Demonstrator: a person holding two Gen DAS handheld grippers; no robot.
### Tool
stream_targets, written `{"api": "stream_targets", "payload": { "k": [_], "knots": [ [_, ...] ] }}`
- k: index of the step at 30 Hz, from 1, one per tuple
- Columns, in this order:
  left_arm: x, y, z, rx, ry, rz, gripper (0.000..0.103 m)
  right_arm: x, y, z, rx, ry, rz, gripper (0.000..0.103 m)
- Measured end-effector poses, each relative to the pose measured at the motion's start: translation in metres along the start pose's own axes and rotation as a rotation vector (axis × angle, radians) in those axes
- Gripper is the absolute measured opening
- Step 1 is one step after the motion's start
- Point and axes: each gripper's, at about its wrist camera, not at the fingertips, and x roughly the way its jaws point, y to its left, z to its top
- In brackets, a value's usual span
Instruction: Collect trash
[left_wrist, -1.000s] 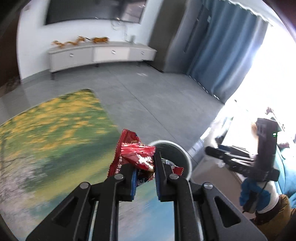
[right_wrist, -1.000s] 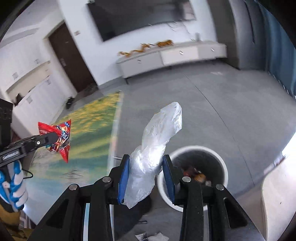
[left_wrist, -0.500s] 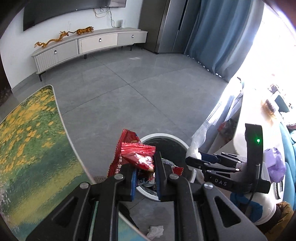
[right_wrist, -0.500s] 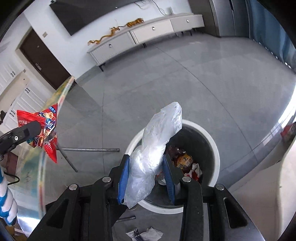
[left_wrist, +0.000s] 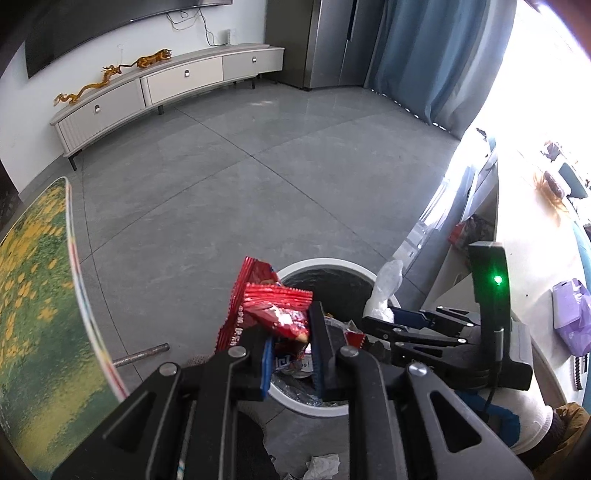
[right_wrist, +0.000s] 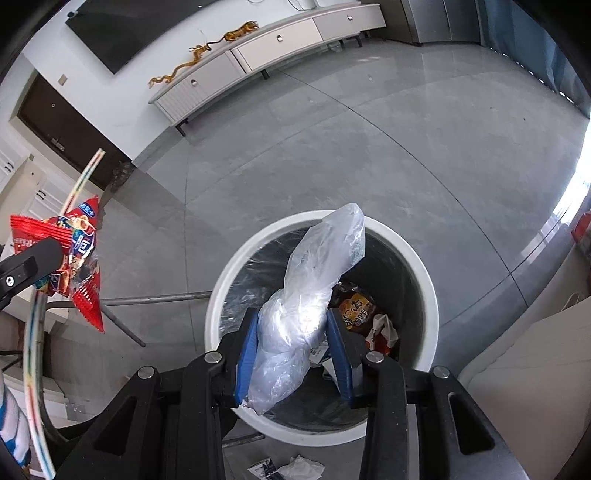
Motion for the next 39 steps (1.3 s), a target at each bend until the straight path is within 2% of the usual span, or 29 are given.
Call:
{"api": "stream_targets", "payload": {
  "k": [12, 14, 16, 18, 26, 32, 39],
  "knots": [
    [0.01, -0.01, 0.007, 0.01, 0.027, -0.012, 0.019, 0.015, -0.013, -0.012, 0.019, 0.027, -0.023, 0.036],
    [0.012, -0.009, 0.009, 0.004, 0.036, -0.022, 0.022, 0.015, -0.013, -0.012, 0.02, 0.027, -0.028, 0.036],
    [0.014, -0.01, 0.01, -0.001, 0.041, -0.029, 0.031, 0.015, -0.013, -0.012, 0.019, 0.026, -0.037, 0.036],
    [0.015, -0.01, 0.01, -0.001, 0.04, -0.036, 0.036, 0.016, -0.012, -0.011, 0.021, 0.025, -0.04, 0.038],
    [0.012, -0.008, 0.009, -0.021, 0.033, -0.069, 0.043, 0.008, -0.01, -0.013, 0.019, 0.009, -0.068, 0.047],
    [-0.016, -0.003, 0.008, -0.036, -0.008, -0.081, 0.045, -0.014, 0.009, -0.015, -0.016, -0.024, -0.08, 0.051],
    [-0.073, 0.02, -0.008, -0.059, -0.085, -0.004, 0.048, -0.07, 0.06, -0.013, -0.112, -0.123, -0.067, 0.058]
  ]
}}
